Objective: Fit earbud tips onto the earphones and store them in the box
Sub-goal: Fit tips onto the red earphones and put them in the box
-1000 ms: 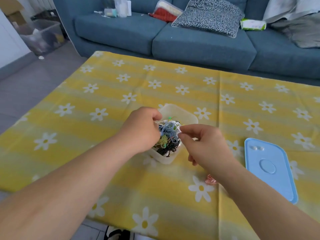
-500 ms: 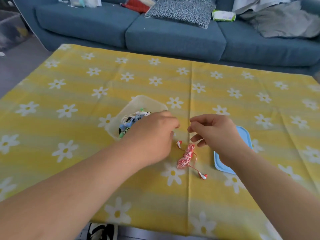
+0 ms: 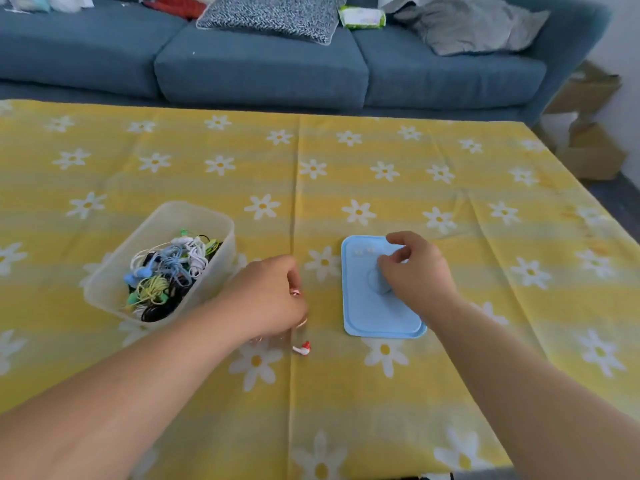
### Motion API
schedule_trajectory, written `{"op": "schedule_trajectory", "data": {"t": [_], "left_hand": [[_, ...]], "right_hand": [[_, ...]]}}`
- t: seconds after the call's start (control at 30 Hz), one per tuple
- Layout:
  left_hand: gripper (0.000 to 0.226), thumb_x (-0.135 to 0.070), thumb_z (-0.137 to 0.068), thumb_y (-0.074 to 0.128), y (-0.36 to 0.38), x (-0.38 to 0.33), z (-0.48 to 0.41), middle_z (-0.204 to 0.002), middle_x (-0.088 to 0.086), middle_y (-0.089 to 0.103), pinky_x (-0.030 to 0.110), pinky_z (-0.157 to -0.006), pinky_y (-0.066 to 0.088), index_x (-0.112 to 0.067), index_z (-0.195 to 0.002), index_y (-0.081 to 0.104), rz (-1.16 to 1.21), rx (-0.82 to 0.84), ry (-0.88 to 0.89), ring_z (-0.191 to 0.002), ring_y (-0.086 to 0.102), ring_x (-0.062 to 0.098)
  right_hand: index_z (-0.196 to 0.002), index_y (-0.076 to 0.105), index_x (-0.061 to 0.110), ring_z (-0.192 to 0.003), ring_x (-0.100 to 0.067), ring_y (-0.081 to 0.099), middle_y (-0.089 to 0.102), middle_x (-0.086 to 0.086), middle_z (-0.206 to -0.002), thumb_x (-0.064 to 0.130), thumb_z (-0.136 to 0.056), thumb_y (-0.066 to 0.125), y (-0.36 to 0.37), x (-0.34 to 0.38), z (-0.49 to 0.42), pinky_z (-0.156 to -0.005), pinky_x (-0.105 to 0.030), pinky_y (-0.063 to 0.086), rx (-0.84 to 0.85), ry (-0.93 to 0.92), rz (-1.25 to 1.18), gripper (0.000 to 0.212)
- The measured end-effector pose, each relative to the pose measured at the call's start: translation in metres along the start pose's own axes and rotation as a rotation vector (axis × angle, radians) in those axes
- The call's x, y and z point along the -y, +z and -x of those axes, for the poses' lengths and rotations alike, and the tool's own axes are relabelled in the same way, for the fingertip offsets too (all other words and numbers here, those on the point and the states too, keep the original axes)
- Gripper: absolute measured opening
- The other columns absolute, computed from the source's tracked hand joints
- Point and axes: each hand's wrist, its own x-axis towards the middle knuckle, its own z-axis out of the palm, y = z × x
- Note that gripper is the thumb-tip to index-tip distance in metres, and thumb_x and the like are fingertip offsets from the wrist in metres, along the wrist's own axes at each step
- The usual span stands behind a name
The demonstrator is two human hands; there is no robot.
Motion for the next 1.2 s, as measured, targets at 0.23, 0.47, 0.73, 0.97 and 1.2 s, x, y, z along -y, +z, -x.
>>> {"op": "schedule_trajectory", "data": {"t": [0.23, 0.47, 0.73, 0.97, 1.2], "left_hand": [[0.008, -0.026, -0.086, 0.071, 0.004, 0.005, -0.005, -0.083, -0.008, 0.069, 0.027, -0.057, 0.052, -0.03, -0.092, 0.068, 0.237, -0.004, 0.026, -0.068, 0.066, 0.015], [0.023, -0.009, -0.08, 0.086, -0.012, 0.014, 0.009, -0.088, 0.006, 0.079, 0.028, -0.069, 0.058, -0.017, -0.098, 0.073, 0.712, 0.037, 0.019, -0.071, 0.073, 0.013], [0.03, -0.017, -0.078, 0.088, -0.024, 0.015, 0.025, -0.081, -0.006, 0.069, 0.029, -0.071, 0.054, -0.028, -0.104, 0.078, 0.97, -0.031, 0.077, -0.071, 0.068, 0.012], [0.014, -0.035, -0.094, 0.071, -0.031, 0.022, 0.033, -0.095, -0.005, 0.081, 0.033, -0.086, 0.06, -0.029, -0.104, 0.08, 0.968, -0.128, 0.044, -0.092, 0.077, 0.016], [0.021, -0.016, -0.098, 0.064, -0.033, 0.024, 0.028, -0.1, -0.005, 0.081, 0.03, -0.082, 0.057, -0.026, -0.11, 0.078, 1.015, -0.088, -0.033, -0.095, 0.075, 0.015]], "right_hand": [[-0.119, 0.071, 0.033, -0.095, -0.021, 0.064, 0.065, 0.002, -0.12, 0.037, -0.097, 0.058, 0.02, 0.002, -0.019, -0.073, -0.03, 0.044, -0.013, -0.032, 0.208, 0.026], [-0.094, 0.074, 0.025, -0.073, -0.014, 0.063, 0.072, 0.007, -0.089, 0.021, -0.094, 0.06, 0.016, 0.023, 0.0, -0.059, -0.026, 0.047, -0.054, -0.035, -0.072, 0.015], [-0.106, 0.074, 0.012, -0.069, -0.018, 0.071, 0.076, -0.014, -0.088, 0.001, -0.091, 0.066, 0.016, 0.072, 0.055, -0.069, -0.032, 0.062, 0.217, -0.032, -0.615, 0.02], [-0.101, 0.075, 0.005, -0.074, -0.024, 0.071, 0.074, -0.025, -0.098, 0.002, -0.087, 0.074, 0.023, 0.077, 0.062, -0.072, -0.035, 0.06, 0.284, -0.022, -0.686, 0.014], [-0.102, 0.073, 0.006, -0.074, -0.022, 0.07, 0.076, -0.019, -0.091, -0.001, -0.09, 0.071, 0.029, 0.077, 0.064, -0.07, -0.033, 0.061, 0.28, -0.042, -0.684, 0.014]]}}
